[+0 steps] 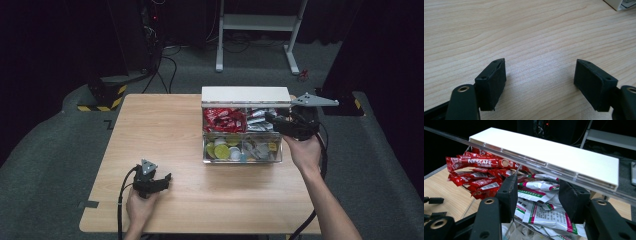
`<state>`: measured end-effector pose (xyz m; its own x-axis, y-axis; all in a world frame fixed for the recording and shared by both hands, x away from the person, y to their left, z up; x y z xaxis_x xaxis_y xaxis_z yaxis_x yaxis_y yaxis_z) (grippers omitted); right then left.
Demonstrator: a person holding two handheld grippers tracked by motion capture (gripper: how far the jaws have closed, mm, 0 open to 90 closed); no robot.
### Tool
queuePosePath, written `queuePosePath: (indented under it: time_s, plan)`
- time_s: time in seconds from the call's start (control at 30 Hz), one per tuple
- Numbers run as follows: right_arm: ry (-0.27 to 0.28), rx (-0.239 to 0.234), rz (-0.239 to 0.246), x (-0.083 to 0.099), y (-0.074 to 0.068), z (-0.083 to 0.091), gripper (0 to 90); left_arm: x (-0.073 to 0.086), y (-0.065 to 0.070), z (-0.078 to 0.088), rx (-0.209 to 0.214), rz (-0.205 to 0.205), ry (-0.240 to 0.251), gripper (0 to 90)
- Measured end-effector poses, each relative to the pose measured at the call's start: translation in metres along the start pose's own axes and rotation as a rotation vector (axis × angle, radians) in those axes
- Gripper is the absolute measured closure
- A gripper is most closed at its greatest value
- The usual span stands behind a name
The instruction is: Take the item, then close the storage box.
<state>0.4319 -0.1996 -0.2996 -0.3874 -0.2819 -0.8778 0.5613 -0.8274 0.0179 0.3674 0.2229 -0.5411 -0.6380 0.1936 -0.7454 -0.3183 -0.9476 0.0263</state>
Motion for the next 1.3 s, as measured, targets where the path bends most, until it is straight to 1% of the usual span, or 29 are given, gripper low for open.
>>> queuePosePath:
  time_s: [0.2,0.27,0.33,0.37,0.43,0.5,0.57,0.63,0.73,0.77,0.83,0.93,0.97,1.0,1.03,1.07,1.1,1.13,1.17,1.2,1.23,1.3]
  plan:
    - [-0.019,0.008,-0.003,-0.003,0.0,0.0,50.0,0.0,0.0,0.0,0.004,0.001,-0.001,25.9]
    - [-0.019,0.008,-0.028,-0.004,0.001,0.001,50.0,0.0,0.001,0.0,0.002,-0.004,0.004,25.7]
    - [-0.014,0.006,-0.035,-0.005,0.002,0.0,49.9,0.0,0.001,0.0,0.005,-0.001,0.003,25.8]
    - [-0.009,0.008,-0.048,-0.007,0.002,0.0,49.0,0.0,0.0,0.0,-0.003,0.002,-0.002,24.9]
    - [0.003,-0.017,-0.073,-0.008,0.003,-0.001,48.3,0.0,0.0,0.0,-0.007,0.01,-0.01,19.4]
    - [0.016,-0.034,-0.084,-0.007,0.005,-0.002,48.7,0.0,0.0,-0.001,-0.015,0.014,-0.012,17.7]
    - [0.016,-0.046,-0.088,-0.007,0.006,-0.002,49.0,0.0,0.0,-0.001,-0.013,0.012,-0.014,16.8]
    - [0.016,-0.049,-0.086,-0.008,0.007,-0.002,49.2,0.0,0.0,-0.001,-0.012,0.011,-0.015,16.6]
    - [0.019,-0.03,-0.07,-0.008,0.006,-0.003,48.9,0.0,-0.001,-0.001,-0.011,0.009,-0.013,17.3]
    - [0.021,-0.027,-0.068,-0.009,0.006,-0.003,48.9,0.0,0.0,-0.001,-0.016,0.011,-0.012,17.5]
    - [0.027,-0.022,-0.06,-0.009,0.006,-0.003,49.1,0.0,0.001,-0.001,-0.013,0.011,-0.01,19.0]
    - [0.043,-0.022,-0.068,-0.009,0.006,-0.004,49.1,-0.001,0.002,0.0,-0.011,0.008,-0.017,21.0]
    - [0.046,-0.021,-0.07,-0.009,0.006,-0.005,49.1,-0.002,0.002,0.0,-0.009,0.012,-0.022,21.0]
    - [0.045,-0.02,-0.072,-0.01,0.006,-0.005,48.9,-0.003,0.002,0.002,-0.009,0.017,-0.016,20.7]
    - [0.043,-0.019,-0.075,-0.01,0.006,-0.005,48.8,-0.005,0.002,0.004,0.0,0.03,-0.001,20.6]
    - [0.043,-0.019,-0.075,-0.01,0.006,-0.005,48.8,-0.005,0.002,0.004,0.0,0.03,-0.001,20.9]
    - [0.038,-0.014,-0.072,-0.01,0.006,-0.005,48.8,-0.007,0.001,0.006,0.008,0.038,0.018,20.9]
    - [0.036,-0.014,-0.067,-0.01,0.006,-0.005,48.9,-0.01,0.002,0.01,0.029,0.046,0.038,21.4]
    - [0.036,-0.015,-0.068,-0.01,0.006,-0.005,48.9,-0.01,0.002,0.01,0.029,0.046,0.038,21.6]
    - [0.037,-0.015,-0.07,-0.01,0.006,-0.005,49.0,-0.014,0.002,0.012,0.042,0.038,0.045,21.5]
    - [0.042,-0.018,-0.075,-0.01,0.006,-0.005,49.0,-0.017,0.003,0.013,0.042,0.028,0.043,21.3]
    - [0.05,-0.019,-0.079,-0.01,0.007,-0.006,48.9,-0.02,0.004,0.015,0.055,0.031,0.046,21.2]
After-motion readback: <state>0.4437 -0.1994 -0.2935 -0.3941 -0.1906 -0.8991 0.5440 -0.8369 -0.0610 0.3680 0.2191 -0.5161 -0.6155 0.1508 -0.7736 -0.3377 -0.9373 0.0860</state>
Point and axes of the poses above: each handheld gripper's, and its own axes: z roughly backward along the jaws, x roughly out of its underside, y roughly to its right, the point moved 2 cm from there along -z, roughly forward along the jaws, and after that the axes turned 2 degrees about z, right-handed, at the moved point
